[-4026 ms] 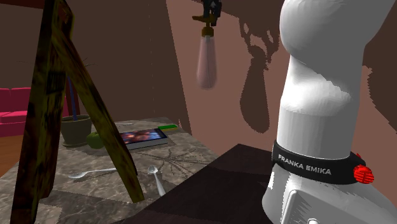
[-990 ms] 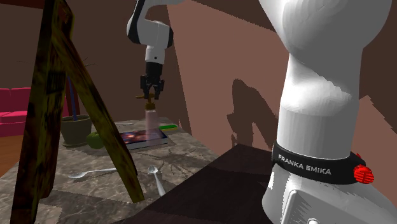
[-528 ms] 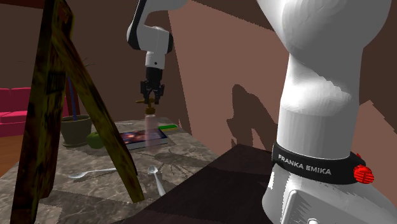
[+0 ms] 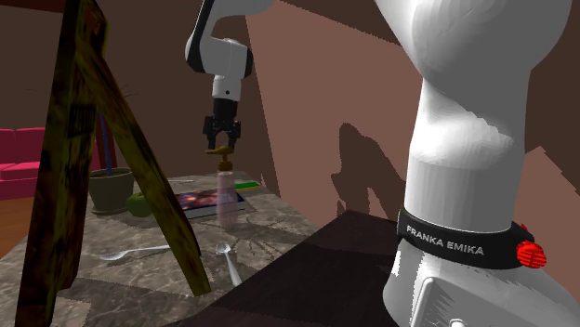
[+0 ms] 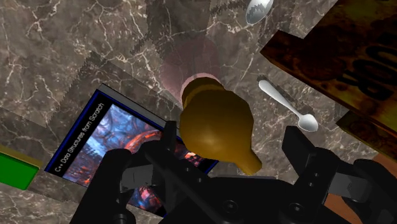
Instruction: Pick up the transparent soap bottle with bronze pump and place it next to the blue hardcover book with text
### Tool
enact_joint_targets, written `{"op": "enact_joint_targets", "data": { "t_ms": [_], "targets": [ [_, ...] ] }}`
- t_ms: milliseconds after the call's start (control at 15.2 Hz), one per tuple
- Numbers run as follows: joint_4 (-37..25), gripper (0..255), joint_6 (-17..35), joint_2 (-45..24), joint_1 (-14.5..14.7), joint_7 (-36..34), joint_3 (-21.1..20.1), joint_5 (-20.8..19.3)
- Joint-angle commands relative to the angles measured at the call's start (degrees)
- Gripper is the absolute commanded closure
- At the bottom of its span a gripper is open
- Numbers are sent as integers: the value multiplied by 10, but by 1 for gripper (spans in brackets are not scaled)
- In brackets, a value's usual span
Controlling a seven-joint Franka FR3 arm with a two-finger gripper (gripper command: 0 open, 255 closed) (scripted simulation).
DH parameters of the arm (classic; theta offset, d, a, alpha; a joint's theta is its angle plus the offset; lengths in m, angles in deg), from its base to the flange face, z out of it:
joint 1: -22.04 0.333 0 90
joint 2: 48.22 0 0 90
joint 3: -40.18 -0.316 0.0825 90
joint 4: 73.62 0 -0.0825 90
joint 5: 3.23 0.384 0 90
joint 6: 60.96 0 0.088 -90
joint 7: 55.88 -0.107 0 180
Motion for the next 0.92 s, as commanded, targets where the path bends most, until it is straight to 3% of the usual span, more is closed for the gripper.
{"op": "enact_joint_targets", "data": {
  "t_ms": [0, 330, 858],
  "targets": [
    [0, 0, 0, 0, 0, 0, 0, 0],
    [-29, 0, -55, 29, -3, -11, 12, -18],
    [-29, 0, -55, 29, -3, -11, 12, -18]
  ]
}}
